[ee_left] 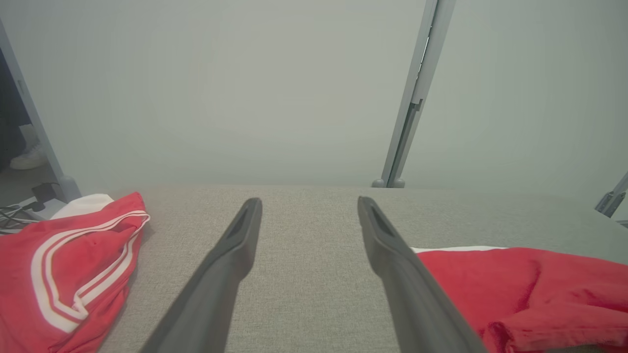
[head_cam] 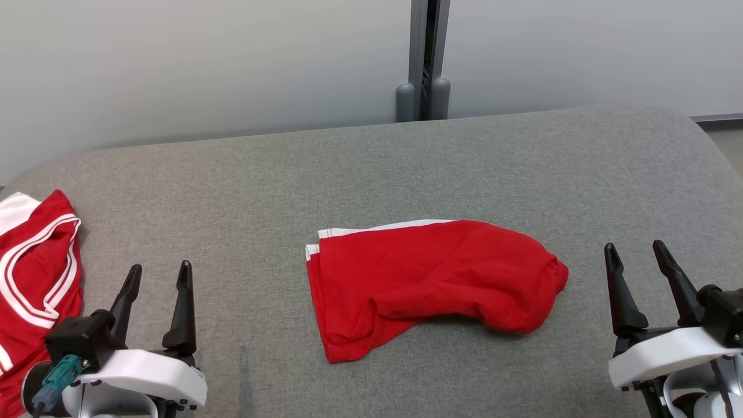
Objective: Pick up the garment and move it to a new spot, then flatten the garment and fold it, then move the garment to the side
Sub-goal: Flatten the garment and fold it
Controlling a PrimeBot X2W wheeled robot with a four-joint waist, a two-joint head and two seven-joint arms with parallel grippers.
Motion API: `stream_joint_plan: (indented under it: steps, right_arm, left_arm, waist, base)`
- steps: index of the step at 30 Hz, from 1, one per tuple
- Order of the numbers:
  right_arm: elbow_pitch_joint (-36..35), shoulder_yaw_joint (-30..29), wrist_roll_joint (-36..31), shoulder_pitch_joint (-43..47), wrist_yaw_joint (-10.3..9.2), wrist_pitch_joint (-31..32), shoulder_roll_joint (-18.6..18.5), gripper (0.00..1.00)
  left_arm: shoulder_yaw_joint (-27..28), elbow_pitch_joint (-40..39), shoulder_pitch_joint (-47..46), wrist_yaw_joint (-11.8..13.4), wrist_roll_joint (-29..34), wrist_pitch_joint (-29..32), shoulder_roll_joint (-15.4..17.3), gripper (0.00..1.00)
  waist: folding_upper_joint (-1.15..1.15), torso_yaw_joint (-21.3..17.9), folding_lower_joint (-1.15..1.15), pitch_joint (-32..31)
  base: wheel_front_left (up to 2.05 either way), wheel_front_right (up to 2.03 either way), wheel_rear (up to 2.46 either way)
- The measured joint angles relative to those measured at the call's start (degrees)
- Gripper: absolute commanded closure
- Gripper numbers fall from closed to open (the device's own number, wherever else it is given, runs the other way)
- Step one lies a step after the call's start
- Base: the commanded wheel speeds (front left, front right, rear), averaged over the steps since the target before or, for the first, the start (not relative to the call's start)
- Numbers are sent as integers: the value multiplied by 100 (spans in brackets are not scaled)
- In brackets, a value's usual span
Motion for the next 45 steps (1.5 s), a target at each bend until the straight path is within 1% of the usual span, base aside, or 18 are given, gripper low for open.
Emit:
stream_joint_plan:
  steps: [12, 15, 16, 20, 25, 29, 32, 37, 41, 45]
  right_arm:
    - [-87, -14, 12, -54, 0, 19, 0, 0]
    - [-136, 7, 9, -151, 0, 45, -1, 0]
    - [-136, 7, 9, -151, 0, 45, -1, 0]
    - [-174, 138, 8, -308, 0, 47, 0, 0]
    - [-137, 307, 49, -482, 0, 2, -1, 0]
    - [-38, 408, 113, -580, 0, -75, 0, 0]
    - [55, 453, 166, -643, 0, -166, -1, 0]
    - [203, 495, 259, -746, 0, -302, -1, 0]
    - [318, 480, 289, -793, 0, -413, -2, 0]
    - [420, 479, 310, -827, 0, -470, -2, 0]
  left_arm:
    - [-24, -112, -117, 35, -93, 113, -35, 0]
    - [-157, -154, -711, -170, -98, 326, -57, 0]
    - [-157, -154, -711, -170, -98, 326, -57, 0]
    - [-471, 170, -1400, -577, -176, 700, -136, 0]
    - [-809, 965, -2021, -1083, -424, 1180, -338, 0]
    - [-1015, 1714, -2382, -1435, -586, 1489, -502, 0]
    - [-1102, 2274, -2618, -1642, -697, 1672, -598, 0]
    - [-1132, 3137, -2970, -1860, -818, 1874, -634, 0]
    - [-1094, 3669, -3198, -1904, -842, 1867, -635, 0]
    - [-1048, 4036, -3376, -1903, -845, 1756, -642, 0]
  waist:
    - [0, 56, 0, 132]
    - [0, 70, 0, 296]
    - [0, 70, 0, 296]
    - [0, -5, 0, 501]
    - [0, -257, 0, 758]
    - [0, -512, 0, 973]
    - [0, -700, 0, 1138]
    - [0, -991, 0, 1396]
    - [0, -1167, 0, 1542]
    - [0, -1245, 0, 1591]
  base:
    - [0, 0, 0]
    - [0, 0, 0]
    - [0, 0, 0]
    - [0, 0, 0]
    - [0, 0, 0]
    - [0, 0, 0]
    - [0, 0, 0]
    - [0, 0, 0]
    - [0, 0, 0]
    - [0, 0, 0]
